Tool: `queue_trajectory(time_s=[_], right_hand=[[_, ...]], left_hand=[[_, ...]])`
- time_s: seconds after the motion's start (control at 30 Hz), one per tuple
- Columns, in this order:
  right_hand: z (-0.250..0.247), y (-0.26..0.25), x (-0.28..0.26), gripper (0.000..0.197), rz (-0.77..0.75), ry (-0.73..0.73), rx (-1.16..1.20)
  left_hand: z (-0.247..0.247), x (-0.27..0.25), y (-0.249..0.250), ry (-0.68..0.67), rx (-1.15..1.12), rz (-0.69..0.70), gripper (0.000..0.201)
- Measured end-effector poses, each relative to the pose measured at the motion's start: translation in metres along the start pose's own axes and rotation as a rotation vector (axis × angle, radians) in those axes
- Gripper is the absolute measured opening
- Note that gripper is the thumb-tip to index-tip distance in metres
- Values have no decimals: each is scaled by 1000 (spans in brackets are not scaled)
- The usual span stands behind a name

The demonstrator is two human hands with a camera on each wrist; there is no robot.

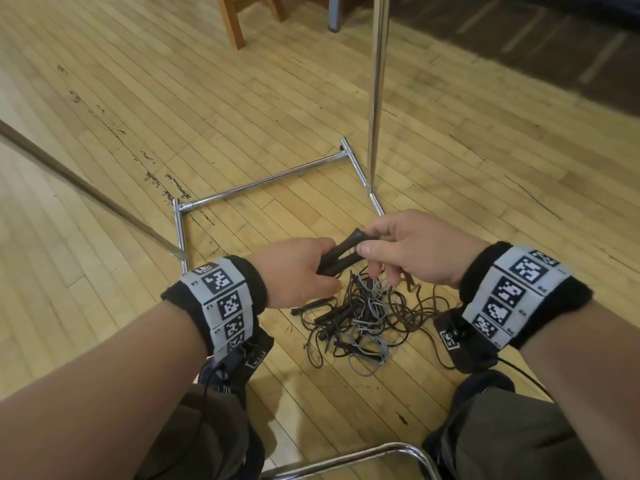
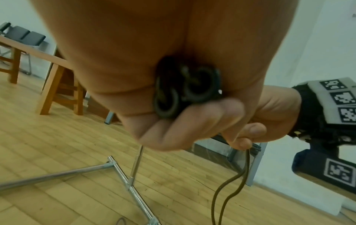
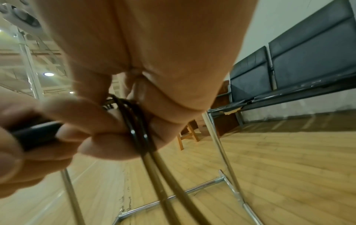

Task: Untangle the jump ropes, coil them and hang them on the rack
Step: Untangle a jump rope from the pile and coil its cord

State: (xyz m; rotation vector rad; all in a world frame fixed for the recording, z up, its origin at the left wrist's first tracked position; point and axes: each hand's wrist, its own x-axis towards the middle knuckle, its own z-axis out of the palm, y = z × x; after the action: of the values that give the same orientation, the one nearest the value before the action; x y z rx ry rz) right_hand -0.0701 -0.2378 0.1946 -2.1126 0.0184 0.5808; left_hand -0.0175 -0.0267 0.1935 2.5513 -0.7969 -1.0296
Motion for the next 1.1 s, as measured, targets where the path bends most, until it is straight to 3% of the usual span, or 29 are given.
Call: queue_trajectory(time_s=[0.1,0.3,0.47,0.8,1.1], right_hand=[[9,-2,5,17,4,13,32],[9,-8,8,26,-1,37,32],[-18,-6,-1,17,21,26,-55],[-20,11,-2,15,2,30,196],[-10,2,1,21,-14,47,-7]], left_hand=[[-1,0,0,-10,82,-36,17],[2,2,2,104,-2,-37,11],[2,2,-1,112,20,-17,16],[1,4,-4,148,-171,77,23],[2,10,-8,230,-87,-40,41]])
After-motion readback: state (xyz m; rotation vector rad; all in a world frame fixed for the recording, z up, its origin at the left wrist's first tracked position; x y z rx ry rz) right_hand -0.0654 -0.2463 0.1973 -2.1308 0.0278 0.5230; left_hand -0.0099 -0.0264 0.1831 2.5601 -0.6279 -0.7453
